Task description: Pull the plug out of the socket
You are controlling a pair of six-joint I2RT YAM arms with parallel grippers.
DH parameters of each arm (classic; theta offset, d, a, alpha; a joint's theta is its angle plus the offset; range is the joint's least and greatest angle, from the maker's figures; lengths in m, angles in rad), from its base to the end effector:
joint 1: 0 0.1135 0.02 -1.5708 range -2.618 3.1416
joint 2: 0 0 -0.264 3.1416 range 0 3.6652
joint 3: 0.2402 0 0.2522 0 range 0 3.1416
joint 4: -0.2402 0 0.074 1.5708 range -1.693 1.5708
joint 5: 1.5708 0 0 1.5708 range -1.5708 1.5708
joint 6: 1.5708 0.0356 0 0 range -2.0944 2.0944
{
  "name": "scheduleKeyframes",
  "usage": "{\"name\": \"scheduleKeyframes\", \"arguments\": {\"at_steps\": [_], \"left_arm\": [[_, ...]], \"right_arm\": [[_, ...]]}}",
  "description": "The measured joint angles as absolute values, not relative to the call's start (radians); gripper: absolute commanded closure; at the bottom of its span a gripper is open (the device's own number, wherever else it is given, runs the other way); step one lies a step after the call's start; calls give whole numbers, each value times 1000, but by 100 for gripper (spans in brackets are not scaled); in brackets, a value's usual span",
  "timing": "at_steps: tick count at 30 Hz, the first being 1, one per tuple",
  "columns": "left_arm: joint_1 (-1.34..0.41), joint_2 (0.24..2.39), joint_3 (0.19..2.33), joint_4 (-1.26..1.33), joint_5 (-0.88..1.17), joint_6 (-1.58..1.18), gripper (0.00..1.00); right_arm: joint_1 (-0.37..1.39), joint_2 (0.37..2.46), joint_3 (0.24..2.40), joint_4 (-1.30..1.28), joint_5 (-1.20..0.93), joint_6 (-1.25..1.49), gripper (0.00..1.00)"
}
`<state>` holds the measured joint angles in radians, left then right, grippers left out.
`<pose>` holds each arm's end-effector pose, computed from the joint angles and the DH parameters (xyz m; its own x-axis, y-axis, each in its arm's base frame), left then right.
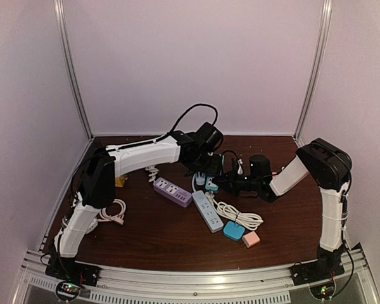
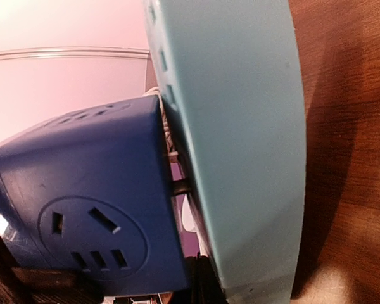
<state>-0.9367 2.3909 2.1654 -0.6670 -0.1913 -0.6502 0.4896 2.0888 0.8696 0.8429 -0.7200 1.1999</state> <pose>0.3216 -0.4258 0.2125 -0.8032 0.0890 -0.5891 0.2940 0.9192 -0.2620 0.3288 0.2018 0.0965 -0.9515 0.2870 -0.1113 -0.0220 0.2970 0.9546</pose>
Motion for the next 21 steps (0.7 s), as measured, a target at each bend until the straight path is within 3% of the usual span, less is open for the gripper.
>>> {"name": "scheduleKeyframes", "arguments": {"at_steps": [9,21], "left_arm": [[-877,2391,2161,-664,-47,-713,84],[-893,2391,2137,-621,-88,-670,85]], "right_arm": [[490,2095,892,818,-698,1200,100],[489,2081,889,787,-681,1170,100]]}}
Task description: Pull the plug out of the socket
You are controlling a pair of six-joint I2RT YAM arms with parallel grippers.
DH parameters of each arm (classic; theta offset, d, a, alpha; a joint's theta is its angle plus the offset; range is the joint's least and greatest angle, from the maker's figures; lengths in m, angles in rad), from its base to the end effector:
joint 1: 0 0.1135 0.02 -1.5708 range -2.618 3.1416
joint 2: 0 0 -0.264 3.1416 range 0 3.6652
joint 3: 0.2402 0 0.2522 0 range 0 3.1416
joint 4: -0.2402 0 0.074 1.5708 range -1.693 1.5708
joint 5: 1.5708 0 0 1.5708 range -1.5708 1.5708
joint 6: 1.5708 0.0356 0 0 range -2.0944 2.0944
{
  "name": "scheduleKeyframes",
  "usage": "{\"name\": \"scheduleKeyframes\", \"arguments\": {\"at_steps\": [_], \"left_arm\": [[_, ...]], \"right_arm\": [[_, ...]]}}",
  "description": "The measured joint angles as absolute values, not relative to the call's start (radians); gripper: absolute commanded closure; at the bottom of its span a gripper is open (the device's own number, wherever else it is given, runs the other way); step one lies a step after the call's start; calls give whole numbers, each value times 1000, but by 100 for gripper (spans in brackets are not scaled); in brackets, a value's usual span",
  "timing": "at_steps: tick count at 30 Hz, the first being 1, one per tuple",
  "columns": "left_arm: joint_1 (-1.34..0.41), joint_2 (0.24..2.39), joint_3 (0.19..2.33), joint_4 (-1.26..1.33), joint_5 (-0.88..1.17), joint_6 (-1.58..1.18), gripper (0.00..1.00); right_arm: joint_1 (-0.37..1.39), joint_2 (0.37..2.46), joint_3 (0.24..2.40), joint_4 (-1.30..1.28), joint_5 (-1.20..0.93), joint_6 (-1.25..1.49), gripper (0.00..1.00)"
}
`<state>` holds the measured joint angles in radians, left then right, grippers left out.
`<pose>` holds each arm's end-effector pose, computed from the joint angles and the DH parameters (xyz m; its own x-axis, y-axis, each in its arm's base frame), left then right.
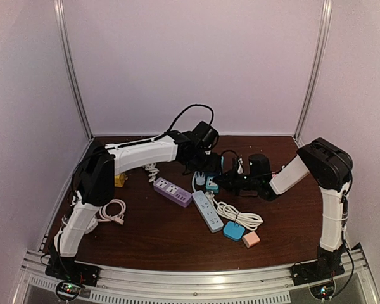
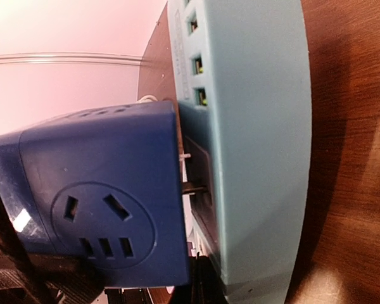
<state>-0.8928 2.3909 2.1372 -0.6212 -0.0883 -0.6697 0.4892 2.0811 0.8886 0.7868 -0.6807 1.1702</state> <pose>0.3383 -0.4150 0.2062 -0.8370 0.0535 -0.5446 0.2816 0.8954 -0.3449 0.3325 0.2024 0.0983 -0.9421 0.3091 -0.1296 -0.0207 0.3323 0.9429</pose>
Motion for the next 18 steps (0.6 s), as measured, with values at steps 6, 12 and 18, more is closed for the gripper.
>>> {"name": "scheduleKeyframes", "arguments": {"at_steps": [6,12,18], "left_arm": [[-939,2387,2137,-615,-198,-586,85],[-1012,2325,2137,-608,-239,-532,84],[-1018,2296,2137,-590,-212,-532,84]], "right_arm": [[477,2084,877,778,-657,1179,100],[424,2091,883,783,-608,1184,100],[410,2102,882,715,-569,1178,100]]}}
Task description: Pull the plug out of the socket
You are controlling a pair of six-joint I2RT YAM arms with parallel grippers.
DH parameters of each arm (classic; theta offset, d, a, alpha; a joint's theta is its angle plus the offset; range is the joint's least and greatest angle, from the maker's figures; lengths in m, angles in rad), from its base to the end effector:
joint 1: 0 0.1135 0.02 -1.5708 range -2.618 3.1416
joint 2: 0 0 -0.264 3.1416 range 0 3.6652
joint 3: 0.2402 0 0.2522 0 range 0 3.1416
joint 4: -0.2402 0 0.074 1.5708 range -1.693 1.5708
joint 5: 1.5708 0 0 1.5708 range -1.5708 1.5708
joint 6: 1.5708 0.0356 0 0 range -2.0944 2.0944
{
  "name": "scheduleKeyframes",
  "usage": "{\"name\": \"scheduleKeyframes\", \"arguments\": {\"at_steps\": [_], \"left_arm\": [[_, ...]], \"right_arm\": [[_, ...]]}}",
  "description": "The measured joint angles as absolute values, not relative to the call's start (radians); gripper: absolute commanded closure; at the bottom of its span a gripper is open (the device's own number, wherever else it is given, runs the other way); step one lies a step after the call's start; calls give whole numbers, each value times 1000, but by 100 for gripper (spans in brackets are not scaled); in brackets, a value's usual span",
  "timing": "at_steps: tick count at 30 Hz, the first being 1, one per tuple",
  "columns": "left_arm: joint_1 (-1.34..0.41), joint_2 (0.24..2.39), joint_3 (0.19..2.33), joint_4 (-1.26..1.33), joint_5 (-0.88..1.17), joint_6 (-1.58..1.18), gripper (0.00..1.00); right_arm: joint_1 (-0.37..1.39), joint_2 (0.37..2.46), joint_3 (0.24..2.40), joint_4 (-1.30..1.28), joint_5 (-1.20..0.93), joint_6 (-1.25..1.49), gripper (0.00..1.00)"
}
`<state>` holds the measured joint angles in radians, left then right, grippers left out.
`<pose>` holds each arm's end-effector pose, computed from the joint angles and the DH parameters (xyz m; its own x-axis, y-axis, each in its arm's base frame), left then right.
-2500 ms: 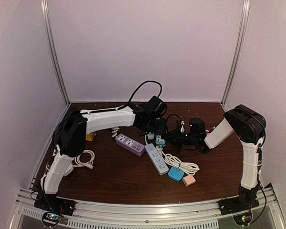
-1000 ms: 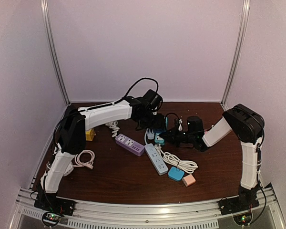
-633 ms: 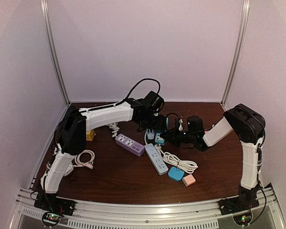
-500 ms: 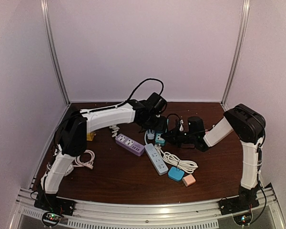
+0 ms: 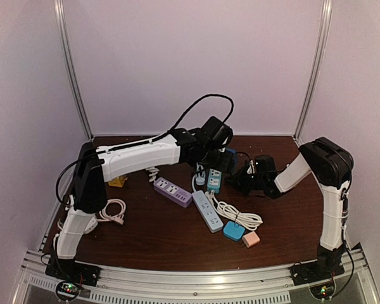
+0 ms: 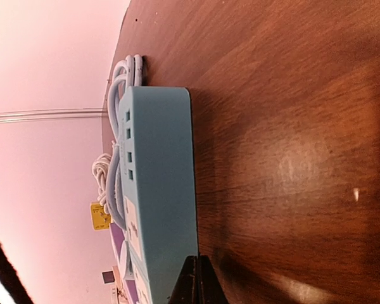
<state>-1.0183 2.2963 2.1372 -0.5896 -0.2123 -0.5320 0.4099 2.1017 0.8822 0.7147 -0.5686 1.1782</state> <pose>0.2826 -0.4440 0.2574 -0.6889 0.1725 -0.7041 0.4661 0.8493 -0.2480 0.3458 0.1711 0.0815 -0.8793 0.4668 -0.0943 0.1160 0.4019 0.9083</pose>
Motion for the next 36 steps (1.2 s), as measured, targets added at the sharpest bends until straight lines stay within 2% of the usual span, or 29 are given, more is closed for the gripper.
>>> {"name": "scheduleKeyframes", "arguments": {"at_steps": [6,13,20,28,31,36], "left_arm": [[-961,2256,2093,-592,-181,-552,84],[-848,2115,1933,-548,-77,-597,84],[-727,2052,1776,-424,109,-657,81],[-618,2065,1685,-321,286,-722,79],[-590,2090,1686,-282,332,-736,77],[-567,2138,1693,-286,353,-743,77]], "right_arm": [[410,2080,894,645,-567,1143,100],[410,2029,934,460,-566,1064,98],[416,1913,963,300,-538,962,77],[441,1744,996,165,-478,832,41],[457,1686,1014,107,-456,785,36],[475,1606,1054,29,-432,725,33]]}}
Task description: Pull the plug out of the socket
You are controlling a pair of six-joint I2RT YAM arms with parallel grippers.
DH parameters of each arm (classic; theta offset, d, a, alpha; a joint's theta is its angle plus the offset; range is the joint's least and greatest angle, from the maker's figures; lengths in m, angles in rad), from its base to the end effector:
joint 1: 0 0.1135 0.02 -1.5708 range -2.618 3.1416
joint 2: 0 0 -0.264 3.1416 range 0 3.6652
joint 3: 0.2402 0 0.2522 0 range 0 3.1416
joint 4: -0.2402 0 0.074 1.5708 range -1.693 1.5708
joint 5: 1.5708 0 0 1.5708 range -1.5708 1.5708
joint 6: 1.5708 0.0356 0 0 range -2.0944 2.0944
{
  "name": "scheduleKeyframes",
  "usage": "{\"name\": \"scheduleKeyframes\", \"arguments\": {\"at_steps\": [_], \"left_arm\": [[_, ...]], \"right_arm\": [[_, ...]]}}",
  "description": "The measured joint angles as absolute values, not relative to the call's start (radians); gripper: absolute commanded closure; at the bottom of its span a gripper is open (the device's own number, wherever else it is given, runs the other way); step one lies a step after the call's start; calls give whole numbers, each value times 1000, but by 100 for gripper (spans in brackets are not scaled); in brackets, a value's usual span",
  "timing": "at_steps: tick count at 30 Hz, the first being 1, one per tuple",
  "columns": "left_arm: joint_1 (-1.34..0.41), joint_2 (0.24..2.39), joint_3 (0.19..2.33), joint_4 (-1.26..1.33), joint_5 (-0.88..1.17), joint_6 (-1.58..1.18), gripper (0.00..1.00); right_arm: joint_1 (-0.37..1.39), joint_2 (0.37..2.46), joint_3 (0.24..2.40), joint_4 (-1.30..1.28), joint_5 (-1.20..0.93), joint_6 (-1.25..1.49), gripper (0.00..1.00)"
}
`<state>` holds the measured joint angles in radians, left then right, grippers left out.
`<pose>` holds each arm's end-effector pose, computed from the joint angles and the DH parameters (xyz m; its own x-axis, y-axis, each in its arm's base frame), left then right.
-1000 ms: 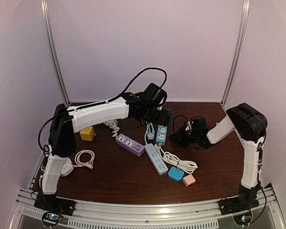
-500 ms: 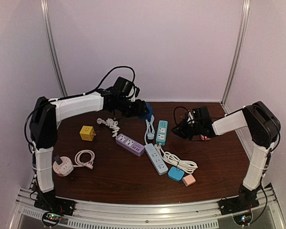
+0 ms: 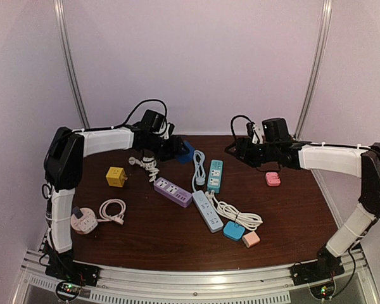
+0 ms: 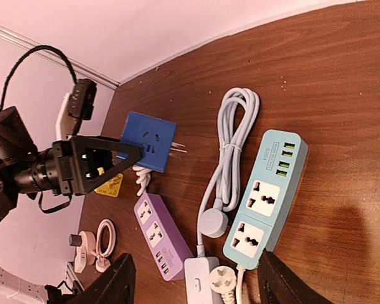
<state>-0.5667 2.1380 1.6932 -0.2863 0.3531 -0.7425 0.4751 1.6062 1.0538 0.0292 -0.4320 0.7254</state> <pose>0.4057 -0.2728 0.2132 -0.9025 -0.1777 -0.3924 0.1503 0.7238 -0.6735 0.3146 0.1786 0.2467 -0.8220 0.2547 -0.5093 -0.2573 0.6317 0.7312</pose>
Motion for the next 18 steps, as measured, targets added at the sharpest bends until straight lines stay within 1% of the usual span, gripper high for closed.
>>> {"name": "scheduleKeyframes", "arguments": {"at_steps": [7,12,18], "left_arm": [[-545,2182,1695,-298,369,-743,77],[-530,2206,1710,-315,387,-743,76],[-524,2242,1715,-316,408,-743,71]], "right_arm": [[489,1535,1078,-48,-419,676,32],[495,1520,1083,-83,-414,661,31],[502,1520,1095,-105,-413,655,31]]}}
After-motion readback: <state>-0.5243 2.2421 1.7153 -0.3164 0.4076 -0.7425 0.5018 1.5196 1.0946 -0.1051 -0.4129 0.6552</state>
